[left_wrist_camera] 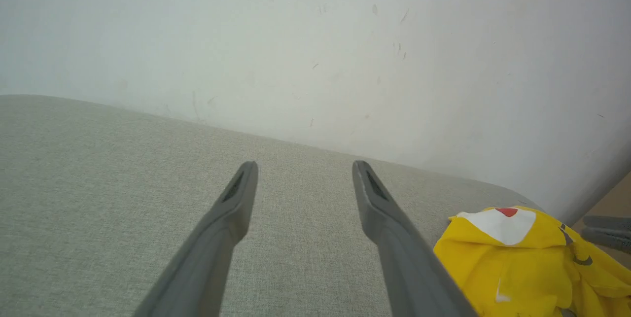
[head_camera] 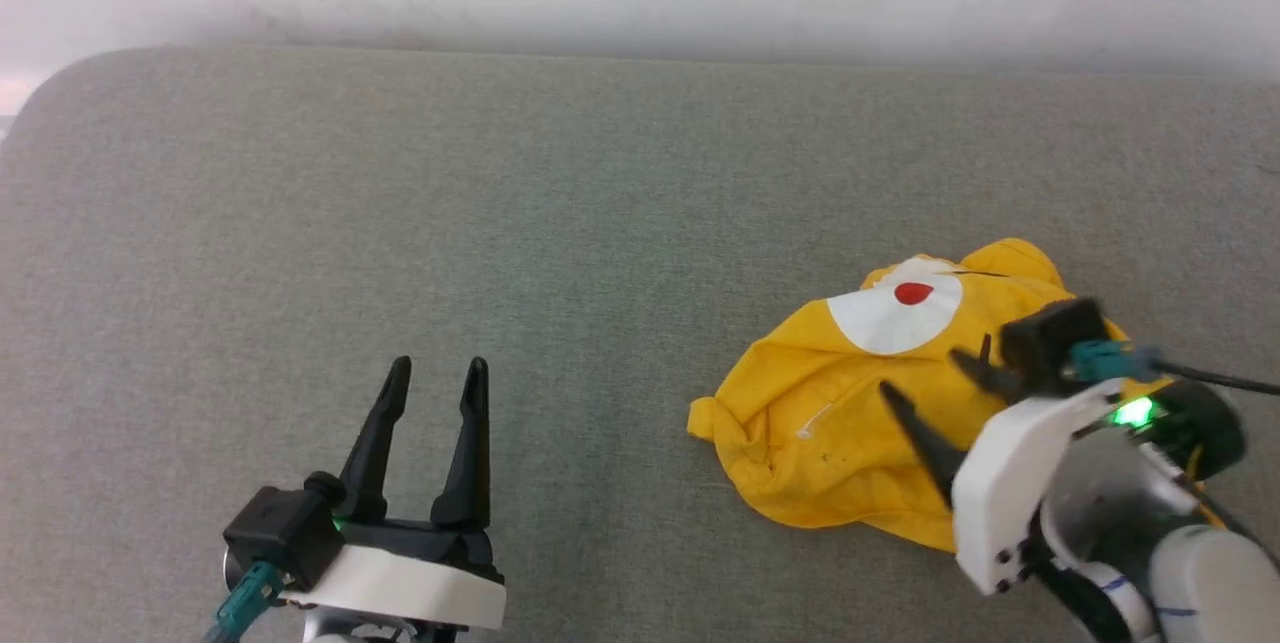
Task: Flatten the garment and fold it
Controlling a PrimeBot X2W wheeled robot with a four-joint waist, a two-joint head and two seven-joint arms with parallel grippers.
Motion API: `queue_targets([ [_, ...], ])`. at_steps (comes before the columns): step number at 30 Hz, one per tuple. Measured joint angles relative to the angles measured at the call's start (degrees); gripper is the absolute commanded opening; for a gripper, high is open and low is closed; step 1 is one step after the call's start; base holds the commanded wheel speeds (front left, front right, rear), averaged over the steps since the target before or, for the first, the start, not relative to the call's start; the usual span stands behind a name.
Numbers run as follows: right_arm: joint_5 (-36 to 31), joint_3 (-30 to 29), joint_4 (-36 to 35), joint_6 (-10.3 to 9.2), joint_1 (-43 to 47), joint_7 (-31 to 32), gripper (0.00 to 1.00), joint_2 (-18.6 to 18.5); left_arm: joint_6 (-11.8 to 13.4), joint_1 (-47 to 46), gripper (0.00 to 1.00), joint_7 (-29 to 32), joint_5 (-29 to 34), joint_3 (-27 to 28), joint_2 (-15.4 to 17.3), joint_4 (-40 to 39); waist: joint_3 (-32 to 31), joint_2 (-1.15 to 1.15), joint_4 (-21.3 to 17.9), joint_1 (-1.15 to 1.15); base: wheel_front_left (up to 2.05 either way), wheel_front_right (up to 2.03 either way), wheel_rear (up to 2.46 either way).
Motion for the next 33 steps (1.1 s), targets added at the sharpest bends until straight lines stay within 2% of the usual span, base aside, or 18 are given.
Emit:
queue_targets([
  [4, 0.04, 4.32, 7.5, 0.02, -1.13, 0.63, 1.0, -1.77, 0.18, 0.03, 1.0, -0.01, -0.1, -0.12, -0.01, 0.34, -0.45, 0.0, 1.22, 0.0, 0.0, 0.0, 0.0],
  [9, -2.25, 7.21, 19.38, 0.0, -3.47, -2.14, 1.0, -1.49, 0.36, 0.03, 1.0, 0.0, -0.1, -0.75, 0.0, 0.7, -0.88, 0.0, 2.92, 0.0, 0.0, 0.0, 0.0],
  [10, -2.85, 7.98, 21.56, 0.0, -3.89, -2.31, 0.74, -1.63, 0.36, 0.02, 1.0, 0.0, -0.1, -0.84, -0.01, 0.74, -0.94, 0.0, 3.24, 0.0, 0.0, 0.0, 0.0],
  [11, -3.11, 8.47, 23.18, 0.0, -4.26, -2.8, 0.35, -1.64, 0.36, 0.01, 1.0, 0.0, -0.1, -0.94, -0.01, 0.87, -0.98, 0.0, 3.54, 0.0, 0.0, 0.0, 0.0],
  [12, -3.15, 8.56, 24.38, 0.0, -4.61, -3.43, 0.0, -1.56, 0.35, 0.0, 1.0, 0.0, -0.1, -1.11, -0.01, 0.99, -1.02, 0.0, 3.85, 0.0, 0.0, 0.0, 0.0],
  [17, -2.37, 8.91, 24.53, 0.01, -7.92, -6.02, 0.0, -1.1, 0.37, 0.03, 1.0, 0.0, -0.08, -0.99, -0.01, 1.04, -1.56, 0.0, 4.16, 0.0, 0.0, 0.0, 0.0],
  [23, -1.09, 6.36, 17.88, 0.0, -13.52, -8.71, 0.0, -0.75, 0.37, 0.03, 1.0, 0.0, 0.09, -1.02, -0.01, 1.14, -2.25, 0.0, 2.05, 0.0, 0.0, 0.0, 0.0],
  [28, 0.34, 7.31, 12.62, 0.0, -13.5, -7.34, 0.0, -0.07, 0.36, 0.04, 1.0, -0.01, 0.32, -1.11, -0.02, 1.1, -2.86, 0.0, -0.11, 0.0, 0.0, 0.0, 0.0],
  [29, 0.46, 7.28, 11.76, 0.01, -12.95, -7.22, 0.1, 0.13, 0.36, 0.04, 1.0, 0.0, 0.32, -1.15, -0.02, 1.05, -2.95, 0.0, -0.52, 0.0, 0.0, 0.0, 0.0],
  [30, 0.69, 7.3, 11.06, 0.0, -12.13, -7.21, 0.35, 0.38, 0.36, 0.04, 1.0, 0.0, 0.32, -1.19, -0.02, 1.05, -3.03, 0.0, -0.89, 0.0, 0.0, 0.0, 0.0],
  [31, 0.7, 7.23, 10.43, 0.0, -11.15, -7.24, 0.89, 0.57, 0.36, 0.04, 1.0, 0.0, 0.32, -1.24, -0.02, 1.04, -3.09, 0.0, -1.21, 0.0, 0.0, 0.0, 0.0],
  [32, 0.66, 7.1, 9.79, 0.0, -10.1, -7.47, 1.0, 0.74, 0.36, 0.04, 1.0, 0.0, 0.32, -1.32, -0.02, 1.04, -3.14, 0.0, -1.5, 0.0, 0.0, 0.0, 0.0],
  [33, 0.58, 6.89, 9.36, 0.0, -9.2, -7.82, 1.0, 0.86, 0.36, 0.04, 1.0, 0.0, 0.32, -1.4, -0.02, 1.04, -3.17, 0.0, -1.72, 0.0, 0.0, 0.0, 0.0],
])
